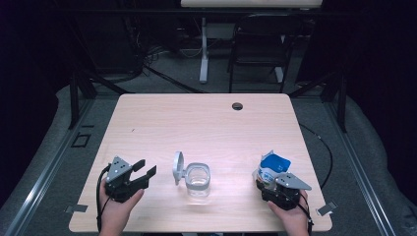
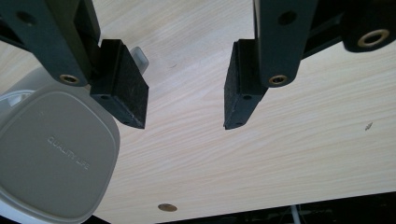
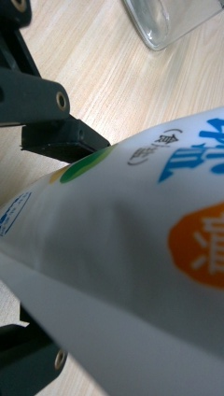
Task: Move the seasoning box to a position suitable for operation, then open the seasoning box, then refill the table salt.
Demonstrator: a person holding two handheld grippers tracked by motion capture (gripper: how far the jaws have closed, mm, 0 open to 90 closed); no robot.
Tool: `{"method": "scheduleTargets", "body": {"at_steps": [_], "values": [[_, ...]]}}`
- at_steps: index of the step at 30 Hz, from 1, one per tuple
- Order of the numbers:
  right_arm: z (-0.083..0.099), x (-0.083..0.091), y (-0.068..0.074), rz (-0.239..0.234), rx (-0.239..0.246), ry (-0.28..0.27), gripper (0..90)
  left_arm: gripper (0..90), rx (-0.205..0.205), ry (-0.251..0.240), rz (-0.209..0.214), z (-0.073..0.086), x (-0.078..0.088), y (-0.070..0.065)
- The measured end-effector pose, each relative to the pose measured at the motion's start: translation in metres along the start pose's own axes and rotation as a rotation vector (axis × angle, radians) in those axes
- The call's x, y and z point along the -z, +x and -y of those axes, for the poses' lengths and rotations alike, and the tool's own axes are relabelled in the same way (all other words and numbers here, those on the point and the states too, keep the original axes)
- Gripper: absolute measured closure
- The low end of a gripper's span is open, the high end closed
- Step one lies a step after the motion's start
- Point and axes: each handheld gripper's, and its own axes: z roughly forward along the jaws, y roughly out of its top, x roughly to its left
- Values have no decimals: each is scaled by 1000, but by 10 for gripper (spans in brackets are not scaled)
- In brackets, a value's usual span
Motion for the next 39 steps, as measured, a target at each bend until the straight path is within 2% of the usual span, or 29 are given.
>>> {"method": "scheduleTargets", "body": {"at_steps": [35,39], "values": [[2,3,1,1,0,-15,387,503,-1,19,4,2,-3,-2],[2,3,3,7,-1,-16,388,502,0,10,5,2,-3,-1]]}}
